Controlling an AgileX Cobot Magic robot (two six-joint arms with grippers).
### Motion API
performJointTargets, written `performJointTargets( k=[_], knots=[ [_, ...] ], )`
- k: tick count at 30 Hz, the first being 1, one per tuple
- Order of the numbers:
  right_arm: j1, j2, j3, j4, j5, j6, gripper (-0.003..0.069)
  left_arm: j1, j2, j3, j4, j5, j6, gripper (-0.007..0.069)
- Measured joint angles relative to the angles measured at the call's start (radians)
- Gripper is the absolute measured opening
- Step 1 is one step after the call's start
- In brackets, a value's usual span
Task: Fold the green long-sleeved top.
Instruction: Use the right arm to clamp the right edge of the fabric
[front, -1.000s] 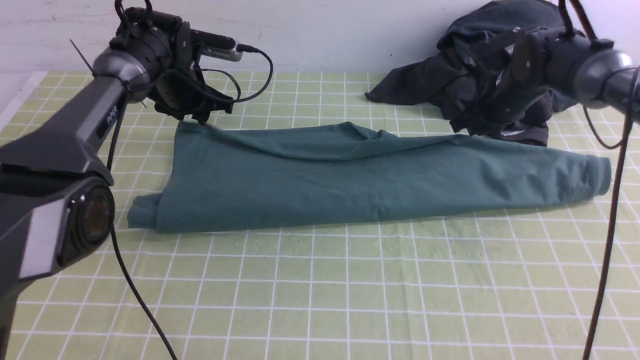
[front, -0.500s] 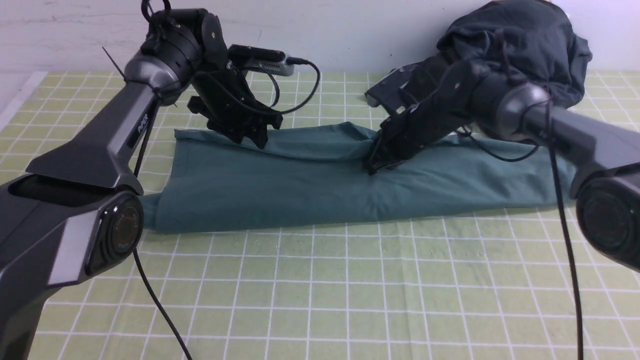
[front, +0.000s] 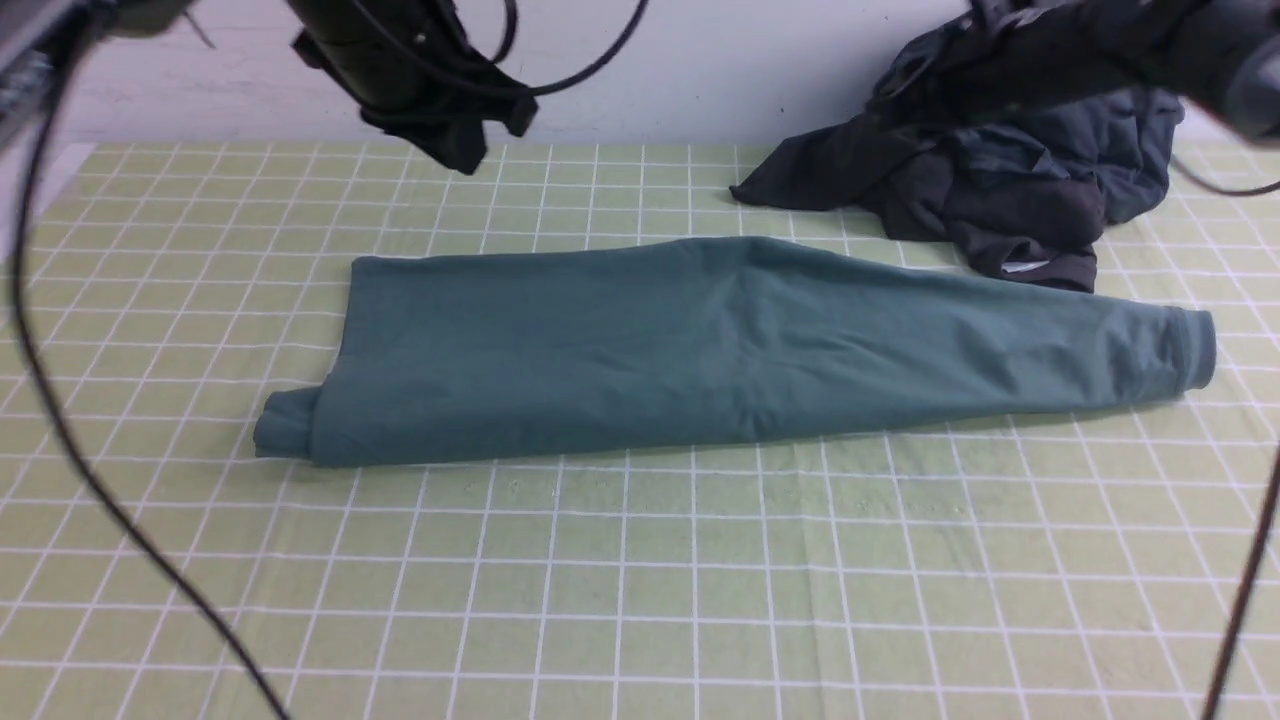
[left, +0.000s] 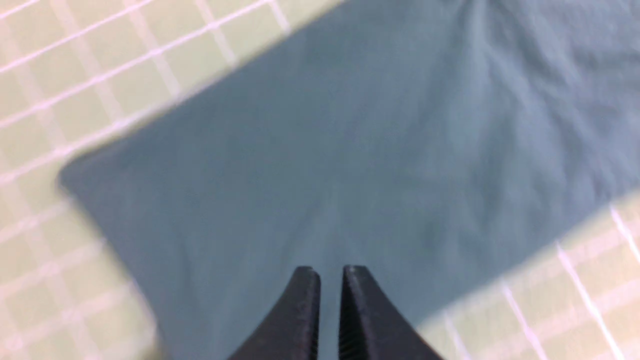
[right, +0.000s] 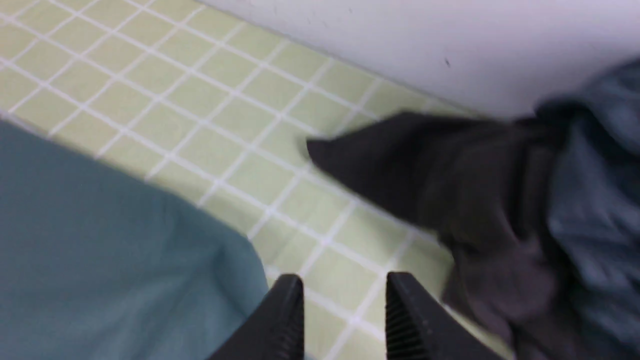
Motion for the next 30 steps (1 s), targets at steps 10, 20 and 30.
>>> performJointTargets(
  k=[10,20,30],
  knots=[
    [-0.191,0.03,0.056,-0.386,0.312,0.47,0.0489,0.001,-0.597,0.846,0.026,-0.173,-0.032,0.0027],
    [-0.266,0.076,0.182,-0.343,0.287,0.509,0.0524,0.001,-0.781,1.221,0.034,-0.235,-0.084,0.0027],
    [-0.265,0.111,0.178,-0.319,0.289,0.445,0.0127,0.001,-0.836,1.286,0.155,-0.159,-0.2,0.0027]
  ],
)
